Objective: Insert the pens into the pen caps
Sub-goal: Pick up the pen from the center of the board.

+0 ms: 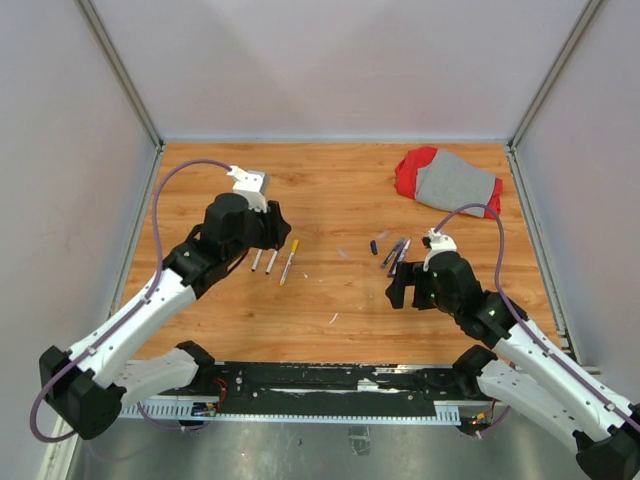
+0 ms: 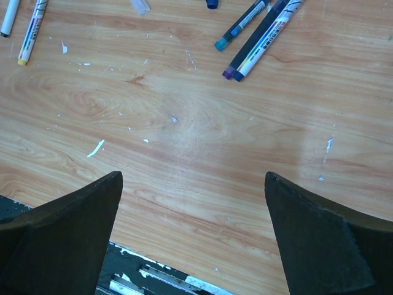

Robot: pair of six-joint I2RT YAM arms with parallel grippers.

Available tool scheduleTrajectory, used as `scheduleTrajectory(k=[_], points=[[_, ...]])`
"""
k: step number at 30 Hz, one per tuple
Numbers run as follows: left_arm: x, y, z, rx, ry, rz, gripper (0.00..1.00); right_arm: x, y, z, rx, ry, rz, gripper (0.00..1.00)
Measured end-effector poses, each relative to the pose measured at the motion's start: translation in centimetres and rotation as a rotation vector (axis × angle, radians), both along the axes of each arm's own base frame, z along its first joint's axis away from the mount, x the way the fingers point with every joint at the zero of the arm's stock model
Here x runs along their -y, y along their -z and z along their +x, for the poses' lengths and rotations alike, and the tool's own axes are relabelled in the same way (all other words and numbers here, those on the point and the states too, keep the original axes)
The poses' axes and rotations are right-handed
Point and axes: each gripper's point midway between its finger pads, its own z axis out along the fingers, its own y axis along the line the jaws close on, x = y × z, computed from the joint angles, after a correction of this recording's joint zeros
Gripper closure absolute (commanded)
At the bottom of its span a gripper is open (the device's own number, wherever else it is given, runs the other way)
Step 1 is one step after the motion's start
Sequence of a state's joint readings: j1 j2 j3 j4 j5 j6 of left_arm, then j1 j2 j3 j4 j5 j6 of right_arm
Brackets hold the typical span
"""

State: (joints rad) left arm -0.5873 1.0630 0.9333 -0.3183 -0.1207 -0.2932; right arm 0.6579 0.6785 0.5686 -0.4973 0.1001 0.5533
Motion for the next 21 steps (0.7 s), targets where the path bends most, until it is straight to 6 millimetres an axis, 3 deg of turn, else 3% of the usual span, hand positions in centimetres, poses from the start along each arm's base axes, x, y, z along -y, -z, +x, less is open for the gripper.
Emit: scheduleTrajectory(k=[9,21], points=[[-2.0,-4.0,-2.3,0.126,-0.019,-0.081,0.39,0.1,-0.5,0.5,-0.001,-0.024,-0.053,0.01],[-1.2,-0.3,-3.3,0.002,0.045,-0.029,0.17,-0.1,-1.2,1.9,-0.07,-0.076,-0.194,0.02]])
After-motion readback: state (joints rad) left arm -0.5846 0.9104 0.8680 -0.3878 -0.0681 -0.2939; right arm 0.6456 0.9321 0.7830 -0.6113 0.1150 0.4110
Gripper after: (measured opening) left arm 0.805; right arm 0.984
